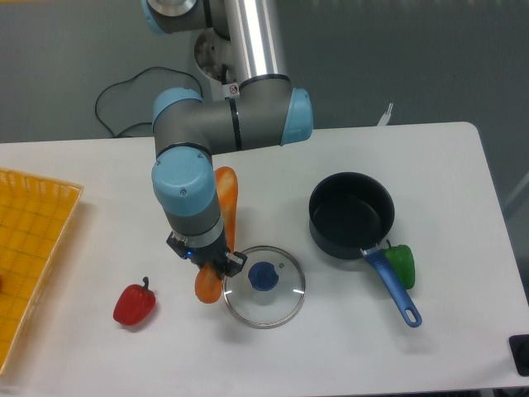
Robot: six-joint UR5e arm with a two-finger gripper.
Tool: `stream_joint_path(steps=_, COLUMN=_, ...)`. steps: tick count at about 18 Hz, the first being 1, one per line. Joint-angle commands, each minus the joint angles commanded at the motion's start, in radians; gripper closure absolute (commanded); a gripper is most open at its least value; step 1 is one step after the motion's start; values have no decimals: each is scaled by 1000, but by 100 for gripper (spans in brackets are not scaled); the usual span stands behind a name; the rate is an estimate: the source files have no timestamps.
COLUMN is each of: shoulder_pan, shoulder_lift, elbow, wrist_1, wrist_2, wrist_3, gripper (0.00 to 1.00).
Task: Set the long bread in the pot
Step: 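Lift the long orange bread with the gripper above the glass lid, then carry the held bread across the glass lid toward the black pot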
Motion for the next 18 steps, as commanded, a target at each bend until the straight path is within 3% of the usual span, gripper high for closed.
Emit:
stream_joint_path(steps=13, shoulder_pan=61, shoulder_lift=38, elbow=-1, wrist_1=81, wrist_2=-86, wrist_3=124, gripper=60)
stream_joint_path(steps=18, shoulder_pan=112, shoulder_lift=49, elbow=0, wrist_1=121, wrist_2=-199, wrist_3=179, gripper=60)
